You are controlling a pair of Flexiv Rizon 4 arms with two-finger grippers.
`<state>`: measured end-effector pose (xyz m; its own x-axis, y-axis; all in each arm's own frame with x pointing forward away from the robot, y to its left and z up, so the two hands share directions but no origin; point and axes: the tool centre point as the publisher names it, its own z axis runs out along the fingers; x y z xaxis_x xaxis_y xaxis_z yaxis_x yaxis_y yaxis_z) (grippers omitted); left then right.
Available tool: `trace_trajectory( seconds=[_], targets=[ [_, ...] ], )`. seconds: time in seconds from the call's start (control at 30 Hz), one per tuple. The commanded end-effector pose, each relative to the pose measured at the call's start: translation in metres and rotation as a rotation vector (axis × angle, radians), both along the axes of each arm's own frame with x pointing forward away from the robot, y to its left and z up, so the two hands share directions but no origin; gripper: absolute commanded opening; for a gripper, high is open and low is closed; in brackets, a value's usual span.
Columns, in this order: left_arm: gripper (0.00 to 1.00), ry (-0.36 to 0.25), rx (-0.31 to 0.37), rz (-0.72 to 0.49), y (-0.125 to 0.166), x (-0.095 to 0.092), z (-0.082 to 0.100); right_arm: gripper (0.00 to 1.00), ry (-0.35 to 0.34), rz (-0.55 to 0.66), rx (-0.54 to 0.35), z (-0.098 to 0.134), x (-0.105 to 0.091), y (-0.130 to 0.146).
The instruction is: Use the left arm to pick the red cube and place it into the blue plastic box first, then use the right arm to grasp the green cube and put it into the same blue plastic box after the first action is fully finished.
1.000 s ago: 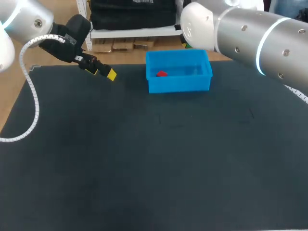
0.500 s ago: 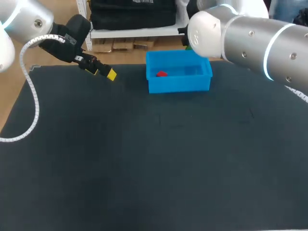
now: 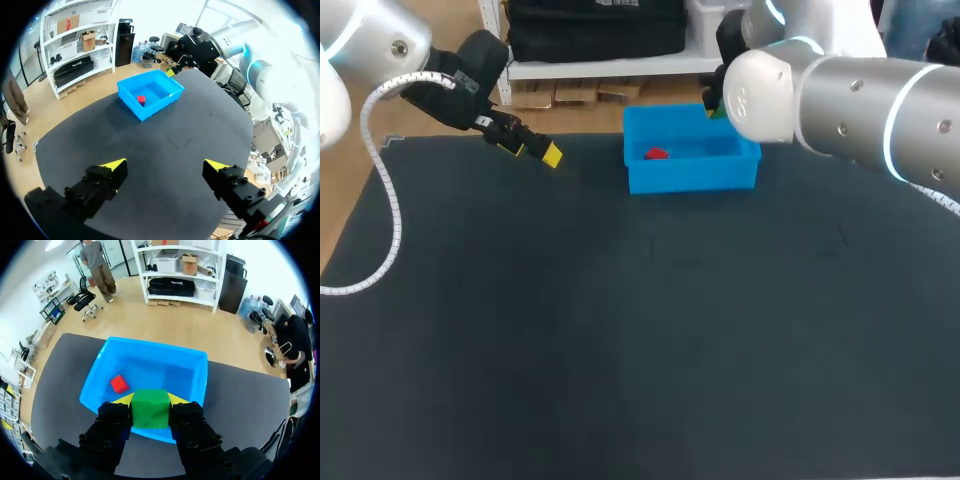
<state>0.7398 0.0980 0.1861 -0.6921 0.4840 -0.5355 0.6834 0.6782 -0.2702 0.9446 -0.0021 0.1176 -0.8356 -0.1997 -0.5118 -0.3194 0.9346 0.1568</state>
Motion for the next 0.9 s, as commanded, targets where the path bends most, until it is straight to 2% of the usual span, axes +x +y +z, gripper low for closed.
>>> trace_trajectory(
  seconds=[0.03, 0.1, 0.13, 0.17, 0.9],
  targets=[
    [1.00, -0.004, -0.005, -0.003, 0.0013, -0.0006, -0.0007, 0.00, -0.038, -0.007, 0.013, -0.0032, -0.0065, -0.0020],
    [1.00, -0.004, -0.005, -0.003, 0.0013, -0.0006, -0.0007, 0.00, -0.050, -0.001, -0.018, -0.0035, -0.0065, -0.0016],
    [1.00, -0.004, -0.005, -0.003, 0.0013, -0.0006, -0.0007, 0.54, -0.052, -0.002, -0.020, -0.0038, -0.0065, -0.0015],
    [1.00, -0.004, -0.005, -0.003, 0.0013, -0.0006, -0.0007, 1.00, -0.051, -0.002, -0.018, -0.0041, -0.0065, -0.0014],
    [1.00, -0.004, -0.005, -0.003, 0.0013, -0.0006, -0.0007, 1.00, -0.053, -0.012, -0.009, -0.0014, -0.0098, -0.0010]
  ],
)
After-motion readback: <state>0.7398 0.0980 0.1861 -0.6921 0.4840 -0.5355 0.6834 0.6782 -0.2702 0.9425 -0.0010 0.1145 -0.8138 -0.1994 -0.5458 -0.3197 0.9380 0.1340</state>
